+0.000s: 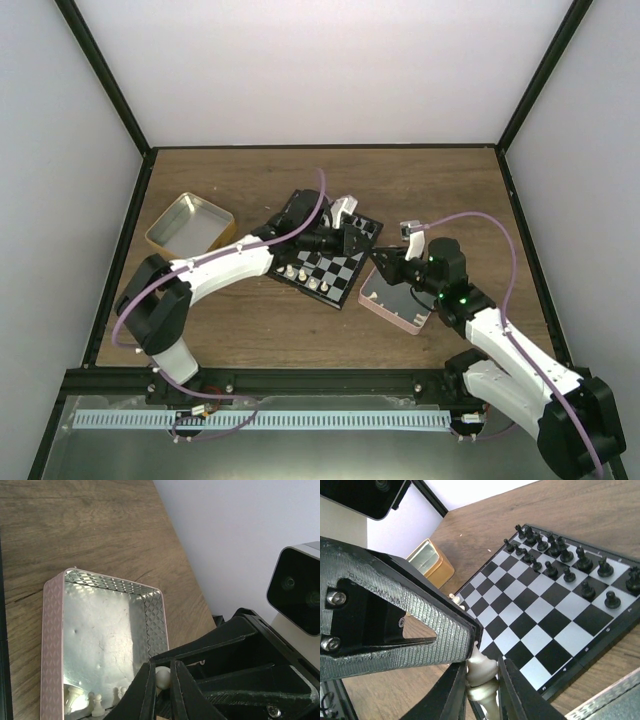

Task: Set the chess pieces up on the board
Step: Pick up the chess piece from the storage box, then pick up the chess piece from the chessboard.

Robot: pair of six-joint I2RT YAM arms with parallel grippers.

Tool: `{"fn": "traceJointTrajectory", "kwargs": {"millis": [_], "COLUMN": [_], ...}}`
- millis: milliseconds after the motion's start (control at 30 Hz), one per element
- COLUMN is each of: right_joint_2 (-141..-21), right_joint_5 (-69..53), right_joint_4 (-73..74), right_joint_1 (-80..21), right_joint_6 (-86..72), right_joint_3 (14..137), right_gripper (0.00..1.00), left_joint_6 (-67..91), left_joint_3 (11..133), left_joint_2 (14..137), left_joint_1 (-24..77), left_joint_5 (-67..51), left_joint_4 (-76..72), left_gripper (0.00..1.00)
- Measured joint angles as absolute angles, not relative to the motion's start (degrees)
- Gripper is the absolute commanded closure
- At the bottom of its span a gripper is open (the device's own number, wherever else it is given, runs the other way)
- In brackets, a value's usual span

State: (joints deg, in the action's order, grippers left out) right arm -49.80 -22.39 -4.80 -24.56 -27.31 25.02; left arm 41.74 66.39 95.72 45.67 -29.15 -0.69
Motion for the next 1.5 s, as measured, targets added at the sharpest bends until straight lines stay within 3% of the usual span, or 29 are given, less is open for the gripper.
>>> {"fn": "traceJointTrajectory", "kwargs": {"millis": [433,667,967,1500], "right_joint_2": [-47.0,-46.33,-58.17,-80.47], "right_joint_5": [-15.86,-10.15,-8.23,-5.65], "right_joint_4": [6.24,11.42,18.24,20.08], "right_joint_1": [-24.56,-24.56,-24.56,-33.34], "right_joint_6": [-31.92,-35.59,-36.67,-34.24], "right_joint_3": [24.99,24.95,29.3,47.62], "right_gripper": [0.69,0.67,0.64,0.55], "left_joint_6": [43.86,41.28,32.75,26.35], "left_joint_3": [68.25,68.36,68.77,62.59], "left_joint_2": [100.73,101.06,97.76,85.27], "left_joint_1": [44.29,44.29,43.16,35.66], "left_joint_5": [-34.48,-29.69,-13.65,1.06], "left_joint_4": [-2.87,-0.01,11.38,20.78], "left_gripper": [0.96,0.96,0.96,0.96]}}
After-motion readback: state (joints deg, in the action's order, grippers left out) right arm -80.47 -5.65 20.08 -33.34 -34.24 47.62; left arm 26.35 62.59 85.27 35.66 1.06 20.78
